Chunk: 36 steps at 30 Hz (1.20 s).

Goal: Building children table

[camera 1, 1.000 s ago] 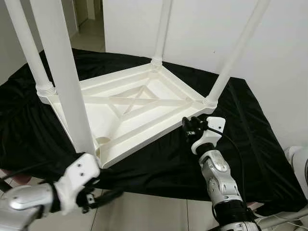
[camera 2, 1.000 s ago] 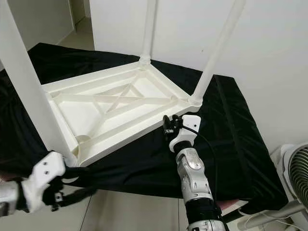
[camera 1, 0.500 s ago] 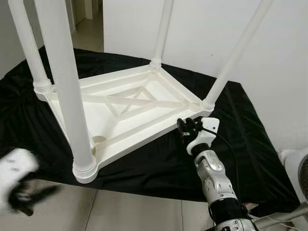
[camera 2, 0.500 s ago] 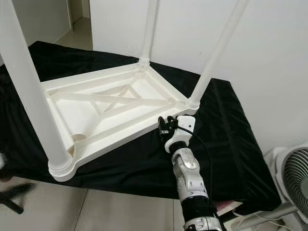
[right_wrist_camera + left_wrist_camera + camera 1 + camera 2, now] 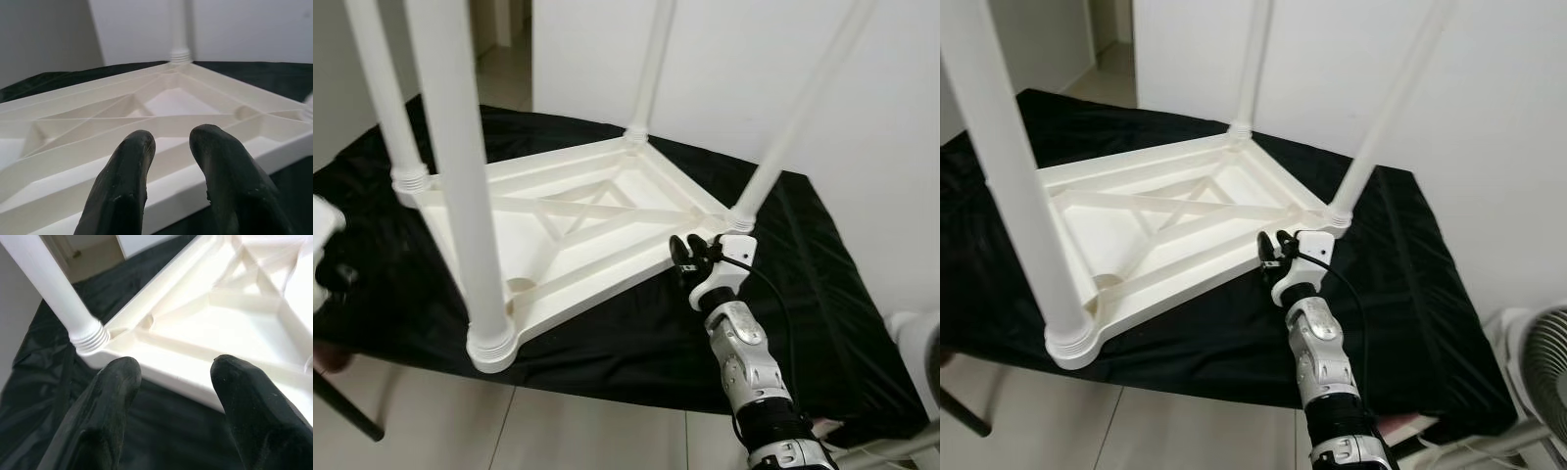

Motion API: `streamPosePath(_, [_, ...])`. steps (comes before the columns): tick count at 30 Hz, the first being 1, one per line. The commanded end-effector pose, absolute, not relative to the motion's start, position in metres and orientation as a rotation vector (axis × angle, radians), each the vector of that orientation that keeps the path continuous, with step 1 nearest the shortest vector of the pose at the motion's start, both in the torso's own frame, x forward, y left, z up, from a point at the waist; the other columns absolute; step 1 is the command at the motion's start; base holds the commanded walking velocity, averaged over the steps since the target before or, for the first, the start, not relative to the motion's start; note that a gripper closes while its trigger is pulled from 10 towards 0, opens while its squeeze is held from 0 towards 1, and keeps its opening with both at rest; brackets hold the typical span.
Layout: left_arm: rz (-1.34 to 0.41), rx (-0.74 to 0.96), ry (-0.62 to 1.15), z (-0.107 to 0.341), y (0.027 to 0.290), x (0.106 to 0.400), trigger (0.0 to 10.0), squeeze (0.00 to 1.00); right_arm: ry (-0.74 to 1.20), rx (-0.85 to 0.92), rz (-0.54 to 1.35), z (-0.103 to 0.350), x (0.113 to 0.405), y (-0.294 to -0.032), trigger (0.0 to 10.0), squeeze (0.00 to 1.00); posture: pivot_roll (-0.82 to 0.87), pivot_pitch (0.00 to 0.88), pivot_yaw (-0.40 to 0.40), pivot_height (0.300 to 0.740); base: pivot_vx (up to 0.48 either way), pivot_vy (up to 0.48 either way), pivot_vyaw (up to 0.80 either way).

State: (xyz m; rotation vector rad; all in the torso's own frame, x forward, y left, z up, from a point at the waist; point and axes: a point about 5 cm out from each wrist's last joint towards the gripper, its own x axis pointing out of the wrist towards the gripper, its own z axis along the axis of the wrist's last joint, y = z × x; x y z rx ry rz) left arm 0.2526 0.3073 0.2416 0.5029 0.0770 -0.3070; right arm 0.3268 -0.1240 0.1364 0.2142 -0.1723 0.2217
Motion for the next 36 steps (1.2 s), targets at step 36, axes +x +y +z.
streamPosePath(36, [-0.835, 0.223, -0.132, 0.242, 0.133, 0.256, 10.0, 0.00, -0.163, 0.192, 0.102, 0.139, 0.337, -0.133, 10.0, 0.00, 0.05, 0.026, -0.107, 0.740, 0.000, 0.000, 0.00])
